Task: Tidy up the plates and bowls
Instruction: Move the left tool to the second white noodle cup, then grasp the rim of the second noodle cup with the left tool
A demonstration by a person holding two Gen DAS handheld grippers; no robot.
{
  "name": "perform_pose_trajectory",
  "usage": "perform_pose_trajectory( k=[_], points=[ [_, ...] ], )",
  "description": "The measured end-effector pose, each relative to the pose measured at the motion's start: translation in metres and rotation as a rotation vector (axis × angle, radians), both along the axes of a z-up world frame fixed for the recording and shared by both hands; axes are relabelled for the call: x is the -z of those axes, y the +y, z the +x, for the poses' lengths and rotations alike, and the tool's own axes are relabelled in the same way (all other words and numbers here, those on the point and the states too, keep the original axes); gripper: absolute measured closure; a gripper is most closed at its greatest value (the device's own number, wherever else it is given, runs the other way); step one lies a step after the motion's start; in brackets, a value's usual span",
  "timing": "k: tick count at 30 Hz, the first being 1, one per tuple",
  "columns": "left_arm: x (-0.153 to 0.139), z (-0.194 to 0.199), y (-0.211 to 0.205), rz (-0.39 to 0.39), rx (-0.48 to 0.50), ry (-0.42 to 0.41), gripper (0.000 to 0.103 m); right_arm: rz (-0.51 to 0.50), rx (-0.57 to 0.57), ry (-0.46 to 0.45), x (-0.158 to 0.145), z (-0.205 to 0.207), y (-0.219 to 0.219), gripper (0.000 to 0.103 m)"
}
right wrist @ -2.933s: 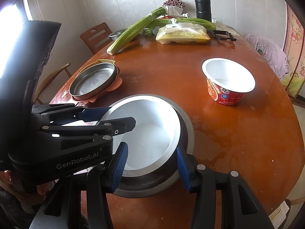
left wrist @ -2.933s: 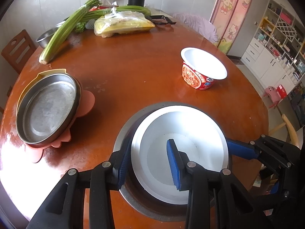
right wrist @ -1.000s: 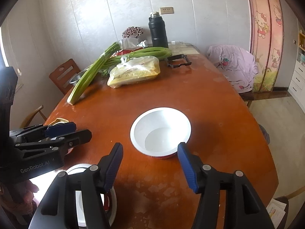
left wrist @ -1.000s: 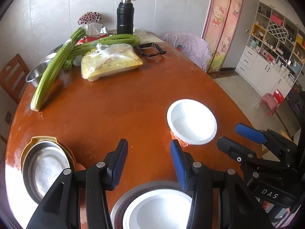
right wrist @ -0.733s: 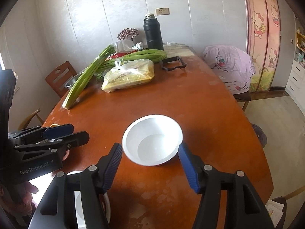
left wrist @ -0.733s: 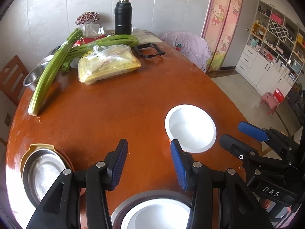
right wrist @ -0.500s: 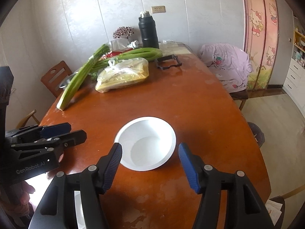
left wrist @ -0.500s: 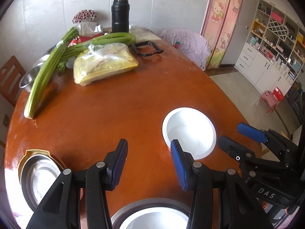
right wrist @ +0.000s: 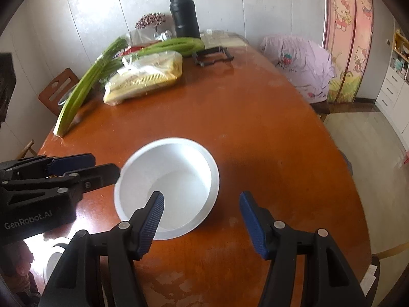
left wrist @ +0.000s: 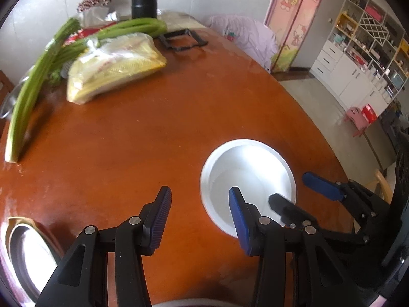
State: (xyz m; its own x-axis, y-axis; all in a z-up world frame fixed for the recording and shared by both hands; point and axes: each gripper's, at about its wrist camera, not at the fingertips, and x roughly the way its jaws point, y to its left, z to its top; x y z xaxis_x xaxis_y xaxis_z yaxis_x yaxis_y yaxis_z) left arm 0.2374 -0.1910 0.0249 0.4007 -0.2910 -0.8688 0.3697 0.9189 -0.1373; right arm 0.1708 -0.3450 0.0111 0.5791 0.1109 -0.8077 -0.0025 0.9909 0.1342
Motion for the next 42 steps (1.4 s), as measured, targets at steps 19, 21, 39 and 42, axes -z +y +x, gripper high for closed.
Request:
perform_pose_trajectory(
  k=[19,21,39,42],
  points=[
    [0.039,0.019,-0.010,-0.039,-0.002,0.164,0.070,0.019,-0.111,0.008,0.012,0.005,0.025,0.052],
    [0.039,0.019,-0.008,-0.037,-0.008,0.163,0.070,0.012,-0.120,0.006,0.011,0.004,0.029,0.052],
    [-0.014,-0.018,0.036,-0.082,-0.062,0.047,0.070,0.009,-0.203,-0.098,-0.032,-0.024,0.064,0.052],
    [-0.020,-0.032,0.048,-0.084,-0.075,0.030,0.070,0.010,-0.222,-0.113,-0.038,-0.033,0.073,0.052]
  ],
)
